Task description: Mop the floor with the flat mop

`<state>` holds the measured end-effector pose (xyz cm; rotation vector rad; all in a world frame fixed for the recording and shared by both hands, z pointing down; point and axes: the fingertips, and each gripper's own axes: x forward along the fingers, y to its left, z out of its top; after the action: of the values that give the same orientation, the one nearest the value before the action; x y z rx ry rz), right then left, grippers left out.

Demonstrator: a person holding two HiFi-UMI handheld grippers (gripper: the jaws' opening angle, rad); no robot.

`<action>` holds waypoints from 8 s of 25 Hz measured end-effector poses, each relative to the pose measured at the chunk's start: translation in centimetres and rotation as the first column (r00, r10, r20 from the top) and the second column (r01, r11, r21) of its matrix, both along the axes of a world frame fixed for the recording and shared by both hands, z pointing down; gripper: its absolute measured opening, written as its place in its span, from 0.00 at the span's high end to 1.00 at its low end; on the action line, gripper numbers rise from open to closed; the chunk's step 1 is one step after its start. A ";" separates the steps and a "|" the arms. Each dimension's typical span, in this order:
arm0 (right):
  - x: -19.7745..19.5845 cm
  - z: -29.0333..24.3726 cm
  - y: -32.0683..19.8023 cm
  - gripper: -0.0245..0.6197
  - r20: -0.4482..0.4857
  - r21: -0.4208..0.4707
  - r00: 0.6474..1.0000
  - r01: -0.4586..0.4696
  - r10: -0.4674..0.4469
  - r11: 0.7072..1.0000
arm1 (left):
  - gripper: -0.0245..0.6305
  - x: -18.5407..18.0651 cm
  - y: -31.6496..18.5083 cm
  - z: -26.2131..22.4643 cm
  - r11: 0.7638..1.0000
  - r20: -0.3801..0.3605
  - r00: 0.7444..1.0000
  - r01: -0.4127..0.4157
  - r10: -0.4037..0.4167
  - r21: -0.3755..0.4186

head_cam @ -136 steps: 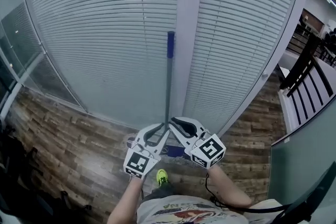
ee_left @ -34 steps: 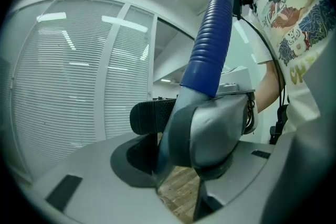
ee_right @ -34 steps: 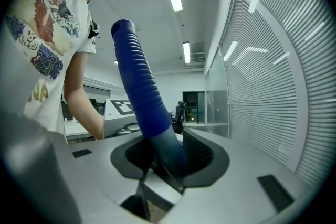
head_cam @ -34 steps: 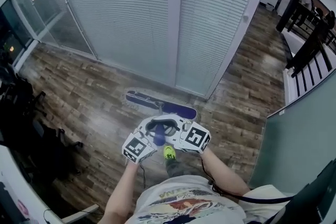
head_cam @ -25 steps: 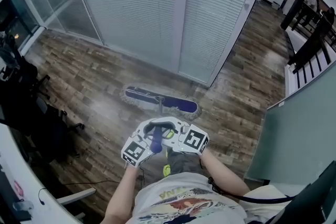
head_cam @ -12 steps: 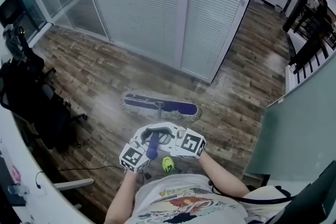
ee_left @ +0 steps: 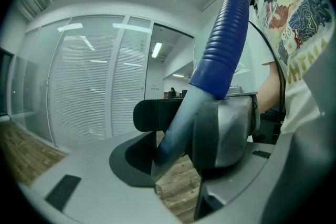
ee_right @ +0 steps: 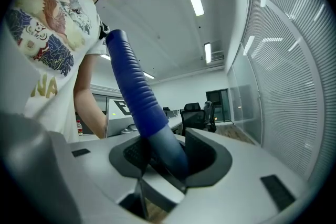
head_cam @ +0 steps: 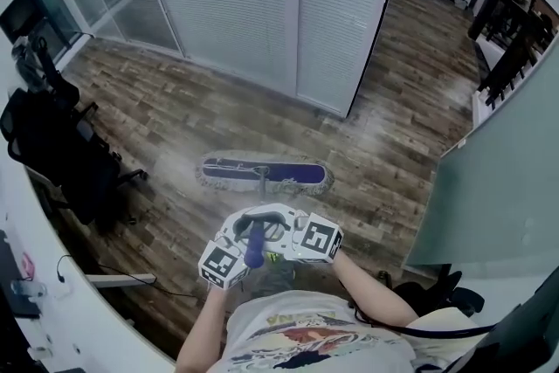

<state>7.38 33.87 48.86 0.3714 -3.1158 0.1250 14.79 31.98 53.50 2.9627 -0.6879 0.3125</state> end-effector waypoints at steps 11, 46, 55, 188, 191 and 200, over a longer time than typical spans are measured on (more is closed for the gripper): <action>-2.6 0.6 12.1 0.69 -0.024 0.003 0.995 0.100 -0.100 0.995 | 0.73 -2.8 11.4 0.4 0.995 -0.020 0.995 0.098 -0.099 -0.013; -13.1 4.1 -24.0 0.66 -0.020 0.008 1.000 0.004 -0.004 1.000 | 0.73 -12.7 -23.9 4.3 0.993 -0.006 0.993 -0.119 0.119 -0.004; -11.4 4.7 -34.8 0.65 -0.022 -0.018 1.000 -0.009 0.009 1.000 | 0.72 -10.9 -34.6 4.7 0.993 -0.008 0.993 -0.122 0.122 -0.004; -26.7 6.2 -25.2 0.61 -0.020 -0.081 0.978 0.207 -0.209 0.975 | 0.67 -26.8 -26.9 6.0 0.994 -0.057 0.995 0.084 -0.088 -0.073; -26.7 6.7 -28.7 0.61 -0.020 -0.076 0.977 0.211 -0.213 0.974 | 0.67 -26.9 -30.4 6.4 0.994 -0.053 0.994 0.087 -0.091 -0.071; -25.2 6.3 -43.2 0.61 0.003 -0.059 0.971 0.238 -0.238 0.970 | 0.67 -25.6 -45.0 6.2 0.991 -0.023 0.993 0.110 -0.112 -0.075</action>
<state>-17.86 -9.36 55.12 -0.0045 -3.1122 0.2131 -10.79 -13.06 59.70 2.8399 -0.8161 0.2825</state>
